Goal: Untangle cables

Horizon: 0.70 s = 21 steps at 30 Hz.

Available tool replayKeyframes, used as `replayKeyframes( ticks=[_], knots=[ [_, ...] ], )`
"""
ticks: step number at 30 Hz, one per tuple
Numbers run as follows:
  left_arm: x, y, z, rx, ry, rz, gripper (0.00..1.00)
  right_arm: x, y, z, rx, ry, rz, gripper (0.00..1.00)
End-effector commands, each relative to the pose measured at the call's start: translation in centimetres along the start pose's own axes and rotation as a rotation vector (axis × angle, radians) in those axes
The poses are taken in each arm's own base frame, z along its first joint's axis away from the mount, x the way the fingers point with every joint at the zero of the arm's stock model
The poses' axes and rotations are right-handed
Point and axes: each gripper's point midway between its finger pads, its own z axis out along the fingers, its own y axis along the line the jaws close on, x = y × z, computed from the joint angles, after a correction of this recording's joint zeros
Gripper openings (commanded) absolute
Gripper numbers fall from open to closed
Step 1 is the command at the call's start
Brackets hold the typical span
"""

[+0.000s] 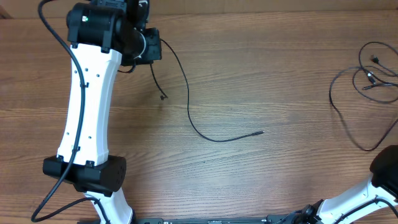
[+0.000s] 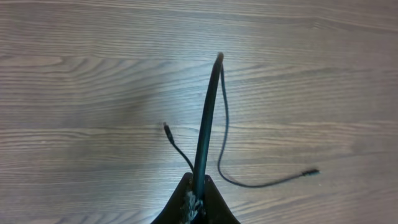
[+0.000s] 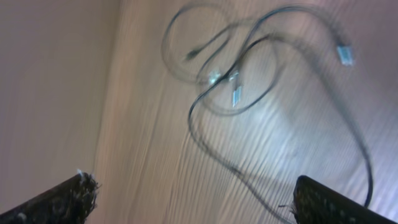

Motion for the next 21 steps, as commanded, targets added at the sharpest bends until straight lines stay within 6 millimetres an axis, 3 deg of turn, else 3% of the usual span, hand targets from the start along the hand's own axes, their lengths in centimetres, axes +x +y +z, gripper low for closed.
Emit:
replayKeyframes(
  ticks=[1, 4, 6, 8, 16, 21],
  knots=[
    [0.4, -2.6, 0.2, 0.081, 0.013, 0.052, 0.04, 6.2, 6.4, -2.4, -0.335, 0.212, -0.316, 1.00],
    [1.0, -5.4, -0.1, 0.227, 0.032, 0.156, 0.04, 10.9, 8.6, -3.5, -0.478, 0.337, -0.525, 1.00],
    [1.5, -8.4, -1.1, 0.416, 0.029, 0.306, 0.04, 14.5, 9.5, -4.2, -0.546, 0.410, -0.695, 1.00],
    [1.5, -10.0, -2.2, 0.535, 0.009, 0.366, 0.04, 17.5, 10.2, -4.7, -0.586, 0.468, -0.809, 1.00],
    [-1.6, -10.5, -7.2, 0.772, -0.113, 0.301, 0.04, 28.0, 13.4, -4.7, -0.706, 0.667, -1.048, 1.00],
    [-3.0, -12.1, -10.2, 0.925, -0.188, 0.327, 0.04, 35.1, 14.6, -6.5, -1.017, 0.862, -1.151, 1.00]
  ],
)
